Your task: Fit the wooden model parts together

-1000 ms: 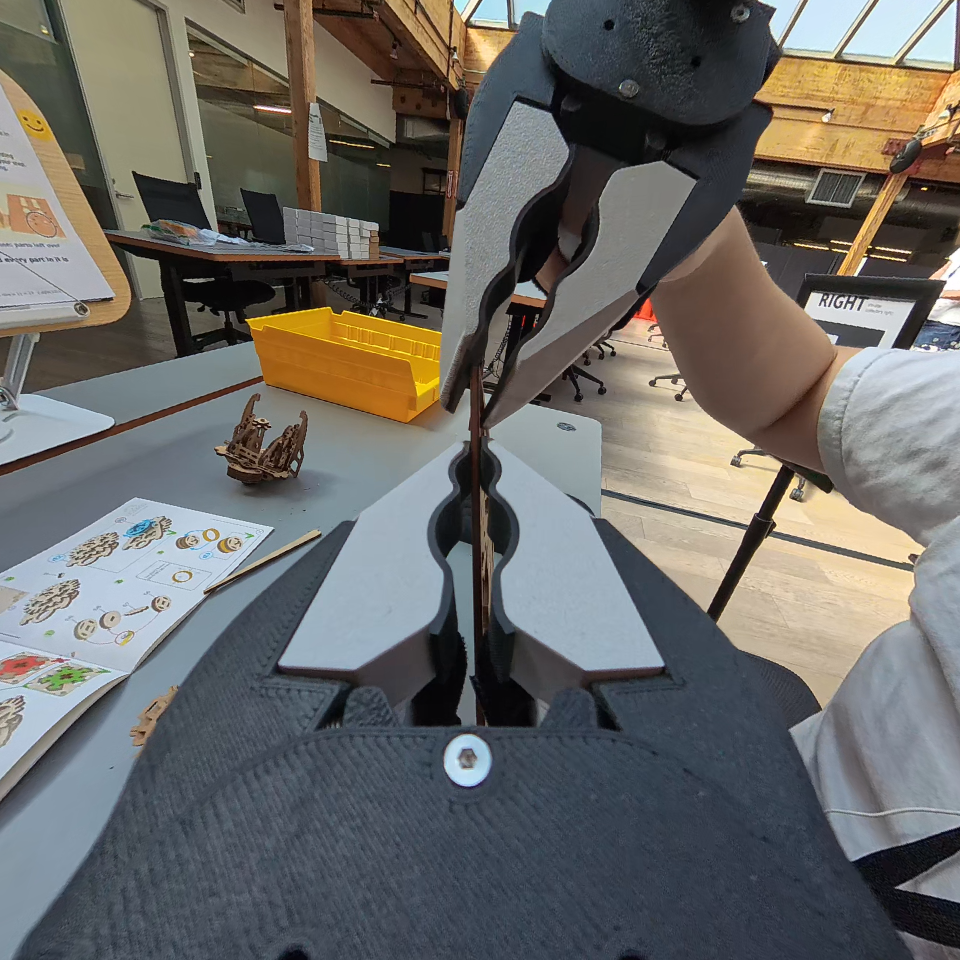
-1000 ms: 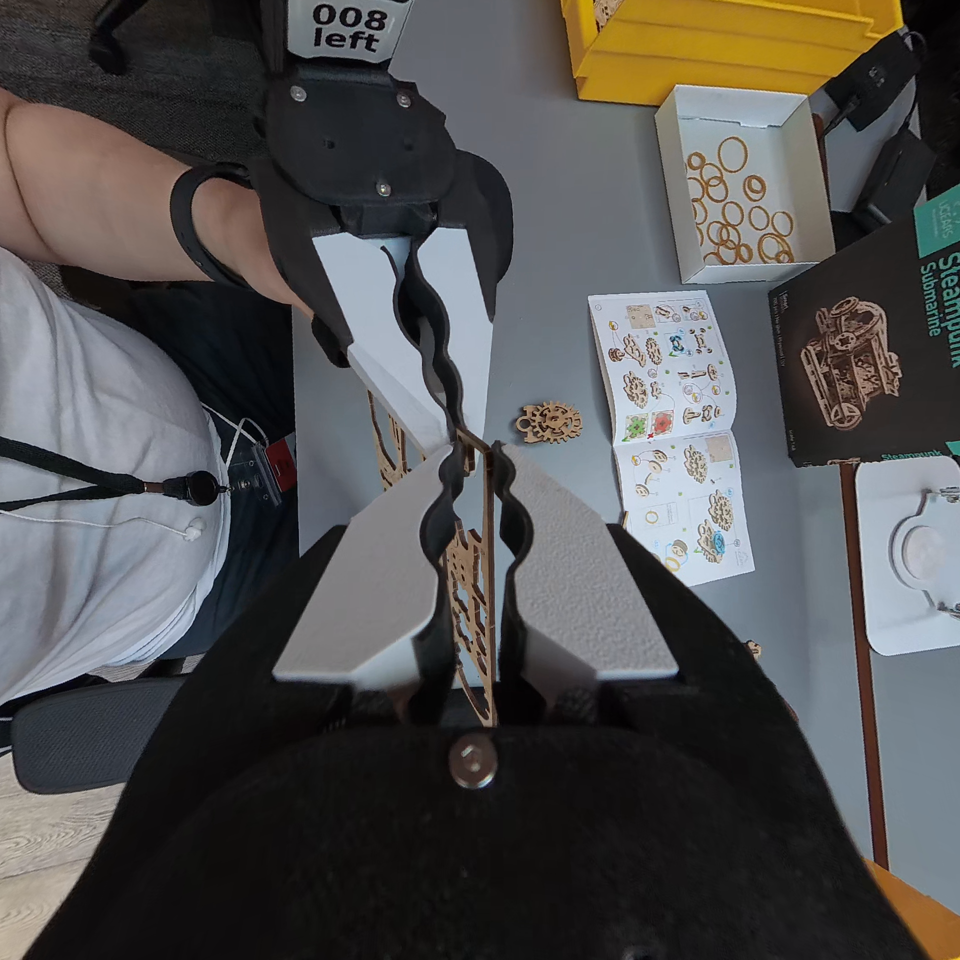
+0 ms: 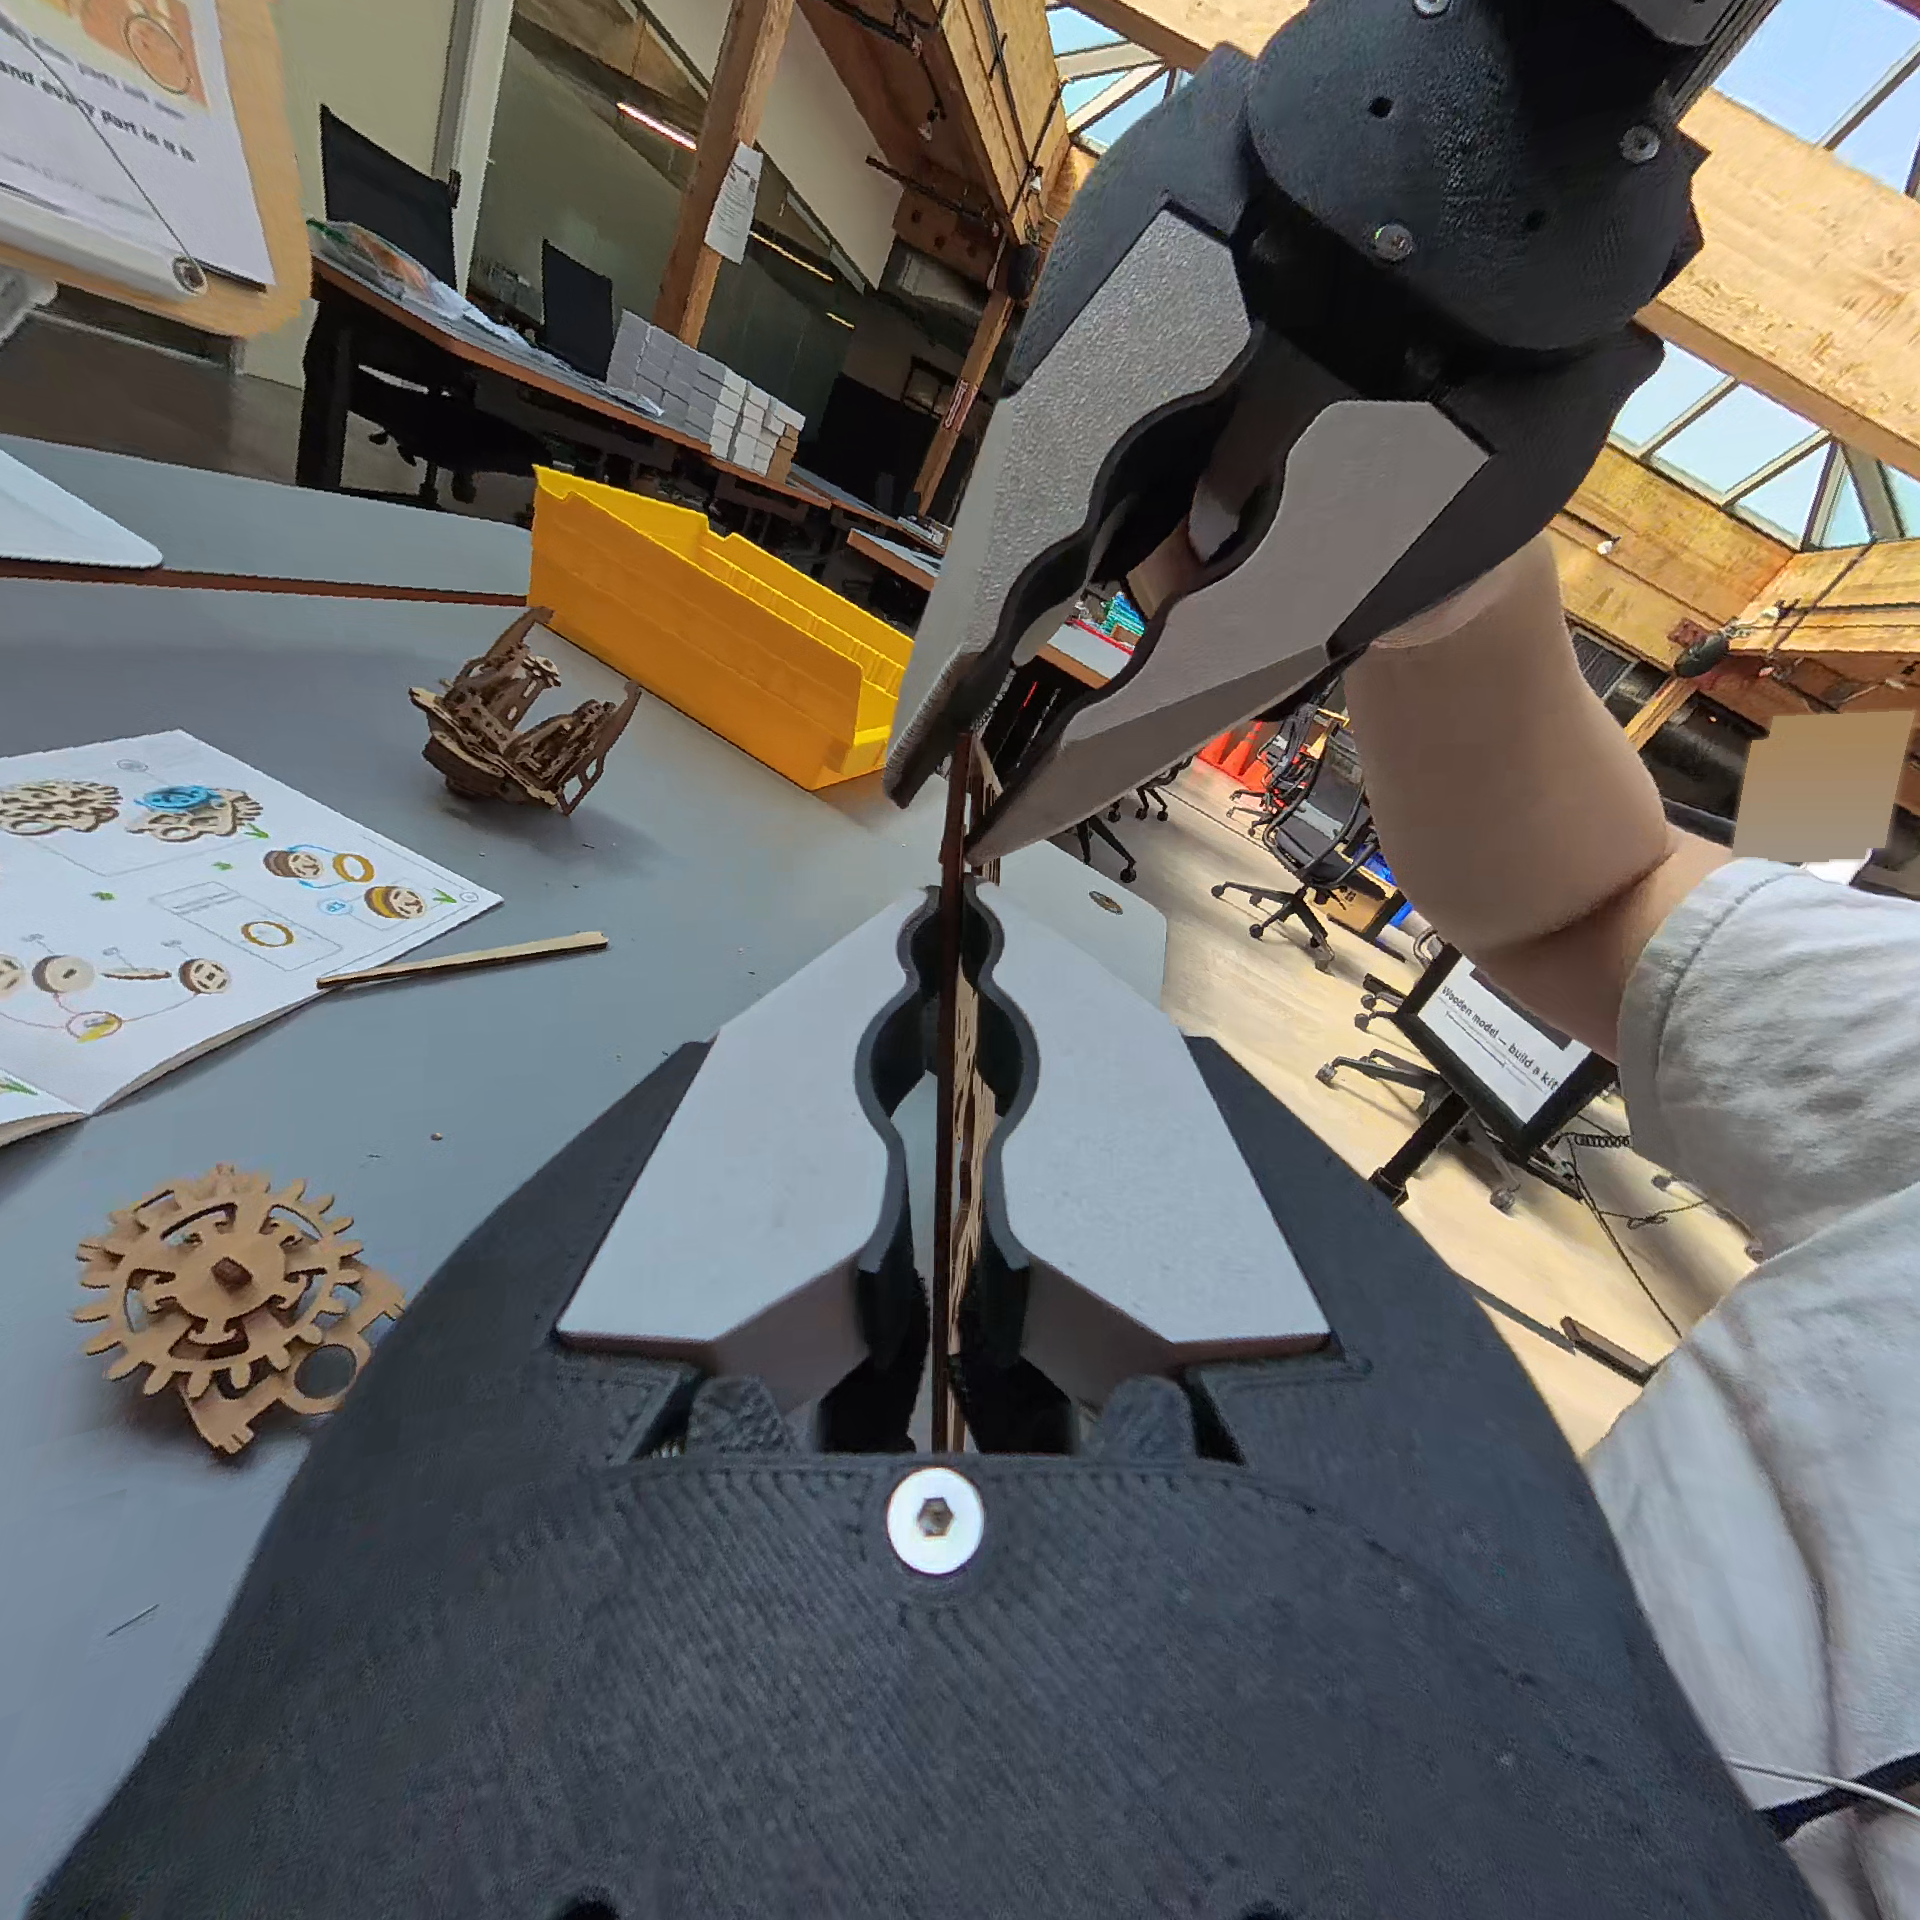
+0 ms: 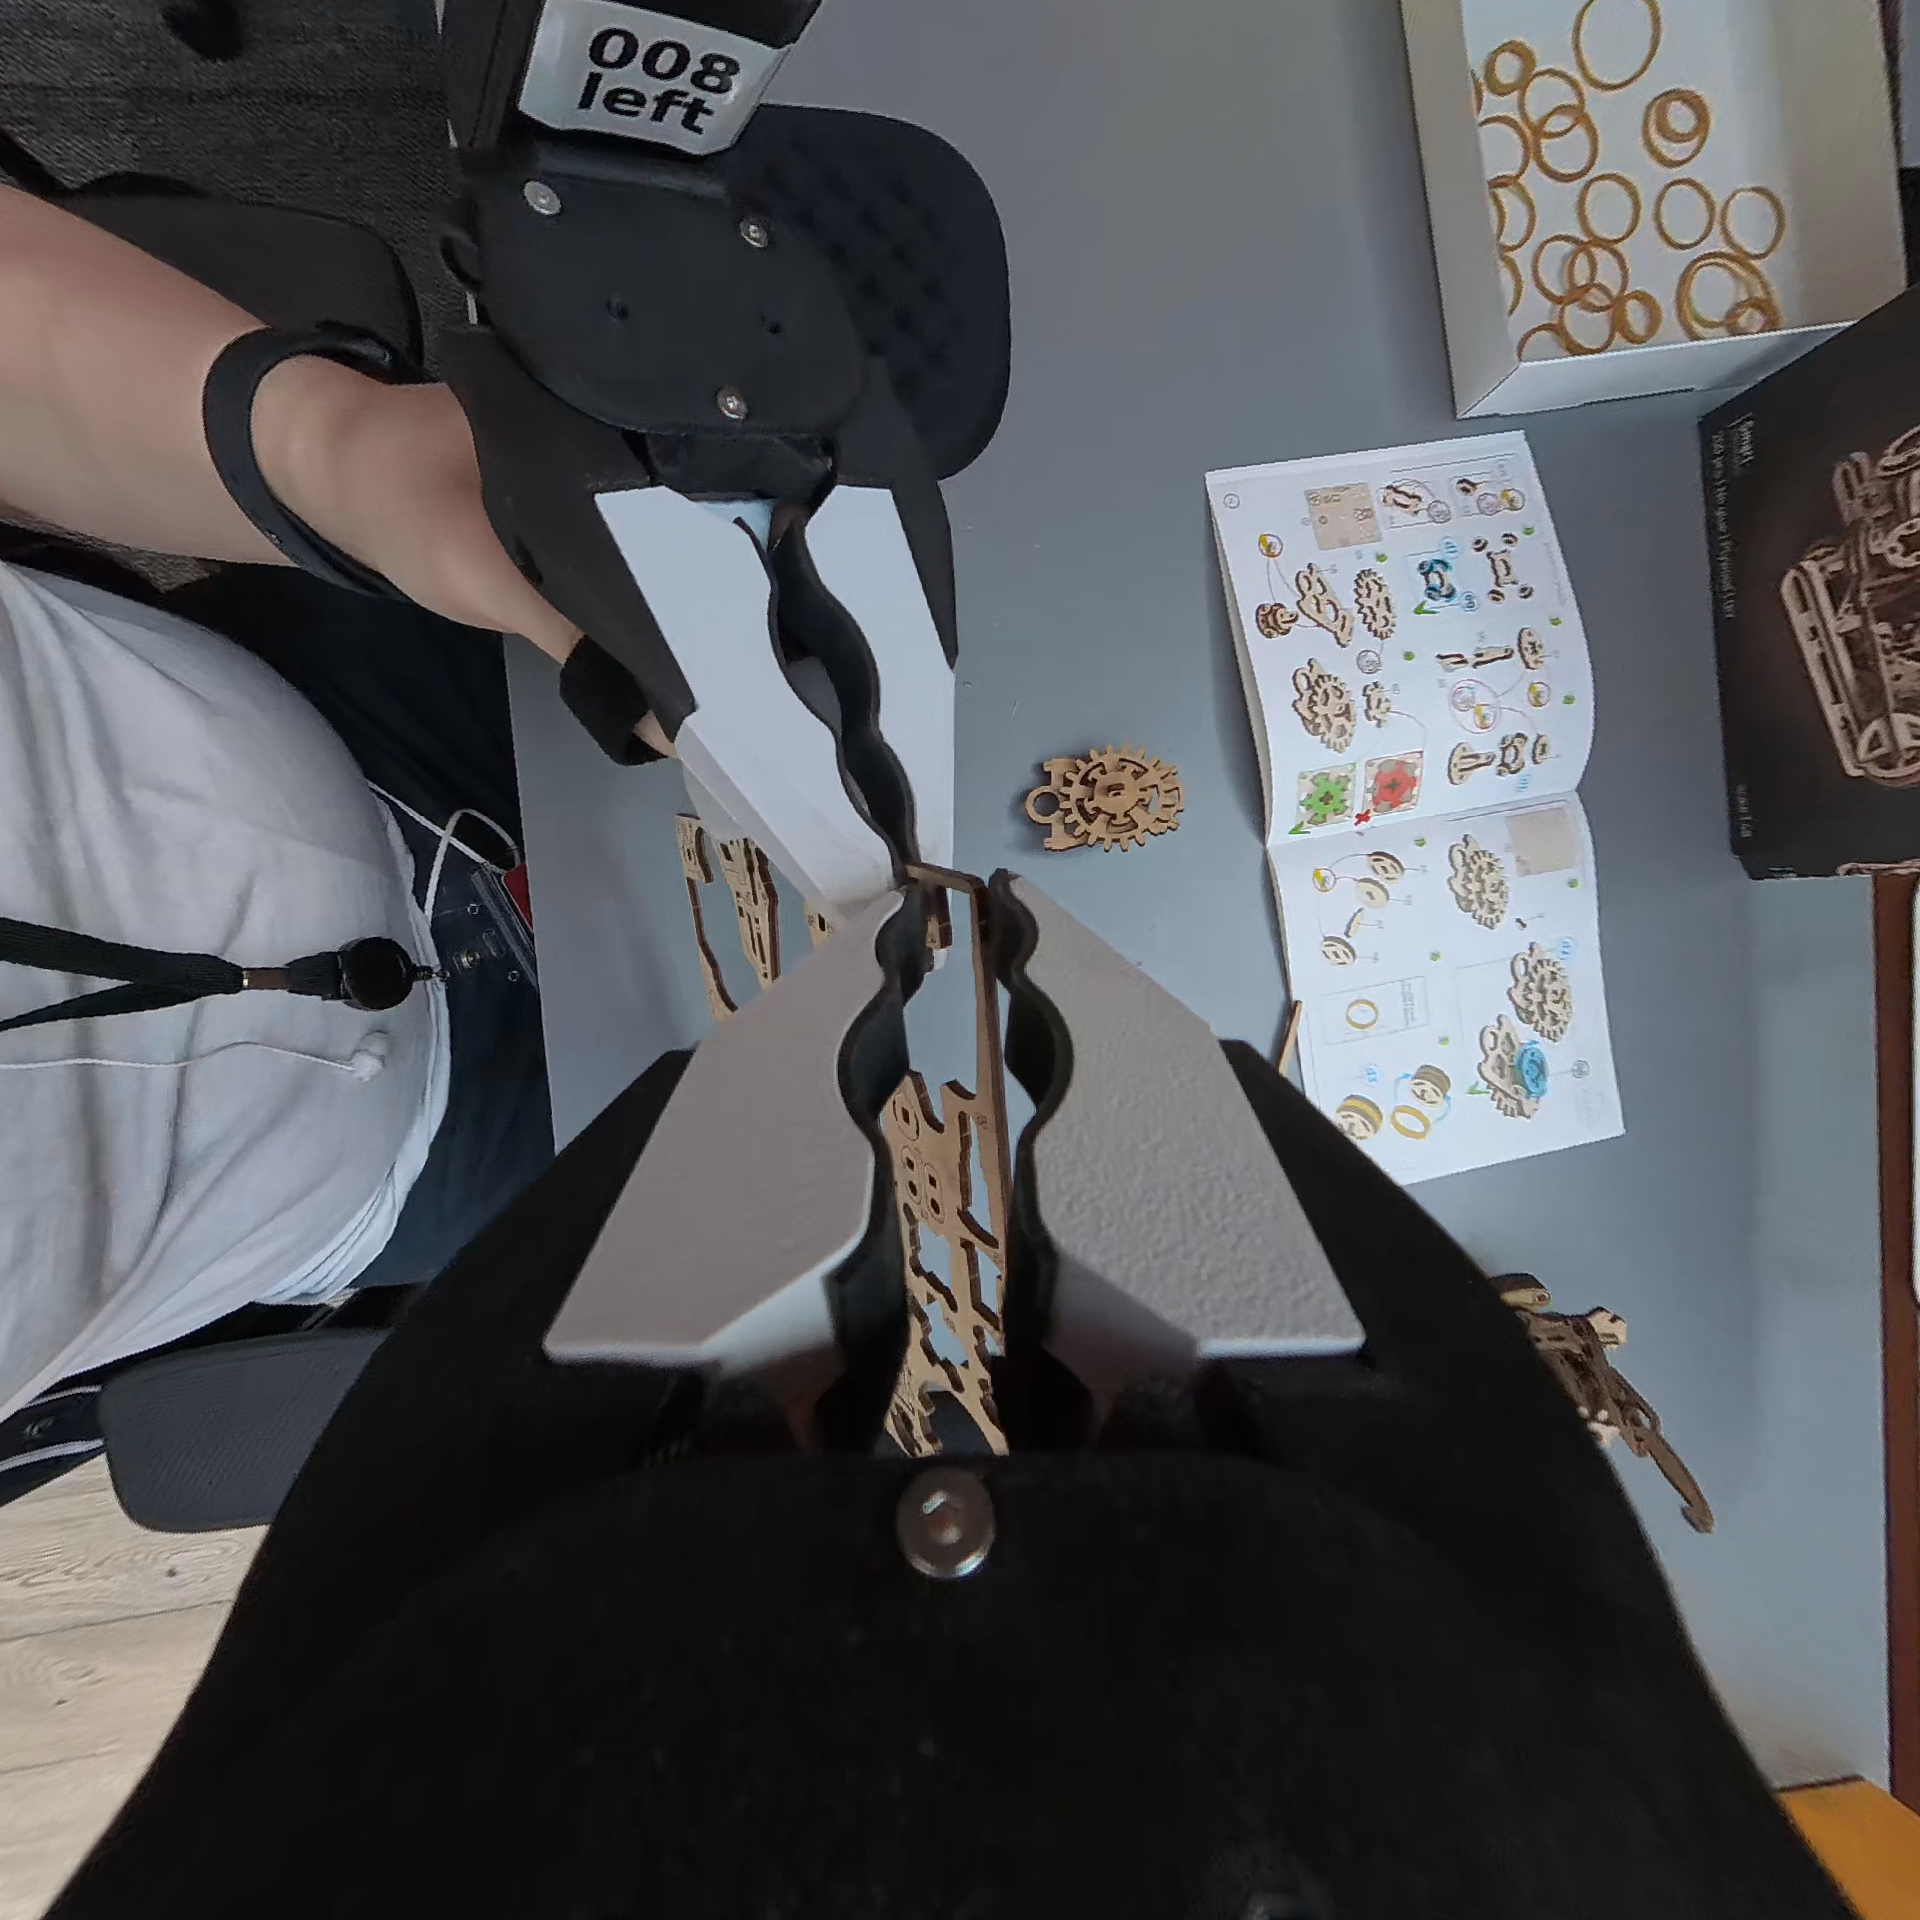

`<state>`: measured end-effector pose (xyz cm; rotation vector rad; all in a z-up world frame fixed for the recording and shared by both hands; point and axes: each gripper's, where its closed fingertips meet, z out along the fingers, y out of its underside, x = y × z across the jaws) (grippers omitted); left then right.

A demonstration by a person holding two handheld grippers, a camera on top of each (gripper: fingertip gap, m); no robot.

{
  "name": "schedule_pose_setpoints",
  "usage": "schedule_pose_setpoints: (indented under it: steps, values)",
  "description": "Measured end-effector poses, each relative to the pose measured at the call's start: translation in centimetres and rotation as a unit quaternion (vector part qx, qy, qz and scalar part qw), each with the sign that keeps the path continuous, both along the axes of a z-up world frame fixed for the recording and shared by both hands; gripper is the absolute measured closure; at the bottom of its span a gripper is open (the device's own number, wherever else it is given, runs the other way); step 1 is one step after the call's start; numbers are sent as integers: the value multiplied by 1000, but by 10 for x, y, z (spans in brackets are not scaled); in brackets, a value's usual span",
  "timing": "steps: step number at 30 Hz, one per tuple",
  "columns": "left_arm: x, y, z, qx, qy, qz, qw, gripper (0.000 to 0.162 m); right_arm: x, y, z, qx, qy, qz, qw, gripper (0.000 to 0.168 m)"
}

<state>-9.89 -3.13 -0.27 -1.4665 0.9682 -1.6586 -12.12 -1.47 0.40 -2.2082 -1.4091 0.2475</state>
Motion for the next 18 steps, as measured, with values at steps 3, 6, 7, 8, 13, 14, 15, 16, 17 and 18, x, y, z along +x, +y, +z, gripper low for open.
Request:
schedule_pose_setpoints:
  steps: [3,6,7,8,13,14,15,16,17,18]
  values:
    - [8,9,-14,-61,20,-35,997,162,8,11,-14,-64,17,5,998,158]
    - [20,25,-31,-101,58,-59,991,160,22,26,-30,-135,68,-26,988,161]
    - [24,31,-37,-107,75,-64,989,158,27,32,-35,-157,92,-45,982,162]
    - [28,37,-43,-111,90,-69,987,157,32,37,-38,-176,122,-63,975,163]
    - [51,54,-57,-156,137,-133,969,156,59,56,-50,-207,262,-127,934,166]
    - [57,55,-59,-162,146,-145,965,154,65,58,-55,-211,275,-133,929,165]
    - [63,56,-62,-167,155,-156,961,152,71,60,-58,-212,289,-137,923,165]
    - [67,56,-64,-171,162,-168,957,151,76,61,-61,-215,307,-141,916,166]
    - [72,56,-64,-175,165,-180,954,152,79,62,-62,-222,329,-143,907,166]
    - [76,56,-65,-184,167,-190,950,152,83,63,-63,-226,350,-145,897,166]
